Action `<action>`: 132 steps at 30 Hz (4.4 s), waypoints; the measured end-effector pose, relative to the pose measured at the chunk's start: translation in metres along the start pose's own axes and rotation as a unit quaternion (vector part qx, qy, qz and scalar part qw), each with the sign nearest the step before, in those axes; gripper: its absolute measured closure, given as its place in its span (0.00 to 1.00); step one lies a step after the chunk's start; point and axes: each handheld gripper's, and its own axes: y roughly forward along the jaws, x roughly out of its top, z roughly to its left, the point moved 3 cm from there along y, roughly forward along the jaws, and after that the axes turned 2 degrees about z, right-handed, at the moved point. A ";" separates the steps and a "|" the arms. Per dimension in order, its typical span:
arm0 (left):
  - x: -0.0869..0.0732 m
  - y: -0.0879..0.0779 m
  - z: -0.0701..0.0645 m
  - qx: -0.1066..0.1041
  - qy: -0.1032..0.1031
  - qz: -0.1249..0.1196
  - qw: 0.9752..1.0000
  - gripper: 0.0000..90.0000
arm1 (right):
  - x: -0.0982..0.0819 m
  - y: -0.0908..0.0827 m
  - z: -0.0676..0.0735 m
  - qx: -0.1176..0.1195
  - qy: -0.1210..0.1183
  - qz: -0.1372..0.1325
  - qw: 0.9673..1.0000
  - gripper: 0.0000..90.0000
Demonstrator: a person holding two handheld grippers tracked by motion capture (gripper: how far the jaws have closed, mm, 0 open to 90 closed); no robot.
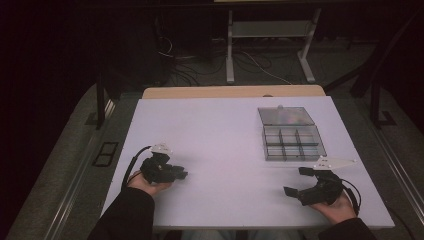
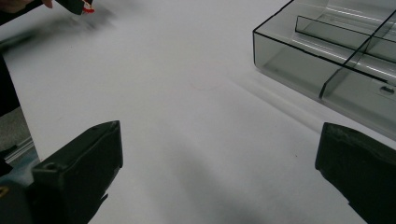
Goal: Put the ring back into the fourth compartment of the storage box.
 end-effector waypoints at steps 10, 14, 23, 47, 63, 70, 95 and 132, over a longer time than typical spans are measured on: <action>0.013 -0.012 0.001 -0.002 0.012 -0.018 1.000 0.78 | 0.000 0.000 0.000 0.000 0.001 -0.001 1.000 0.00; 0.016 -0.013 0.000 -0.002 0.012 -0.018 1.000 0.78 | 0.000 0.000 0.000 0.000 0.001 -0.001 1.000 0.00; 0.034 -0.019 -0.003 0.001 0.028 -0.029 0.999 0.78 | 0.000 -0.001 0.000 0.001 0.001 -0.003 1.000 0.00; 0.075 -0.028 -0.011 0.005 0.056 -0.055 0.997 0.78 | 0.000 -0.001 0.000 0.003 0.002 -0.003 1.000 0.00; 0.098 -0.017 -0.018 -0.003 0.072 -0.063 0.995 0.78 | 0.000 -0.001 0.000 0.004 0.003 -0.002 1.000 0.00; 0.110 -0.007 -0.022 -0.010 0.079 -0.065 0.995 0.78 | 0.000 -0.001 0.000 0.004 0.004 -0.002 1.000 0.00; 0.150 0.014 -0.037 -0.026 0.112 -0.066 0.991 0.78 | 0.000 -0.002 -0.002 0.005 0.001 -0.003 1.000 0.00; 0.195 0.082 -0.049 -0.048 0.122 -0.059 0.990 0.78 | 0.000 -0.003 -0.004 0.005 0.004 -0.003 1.000 0.00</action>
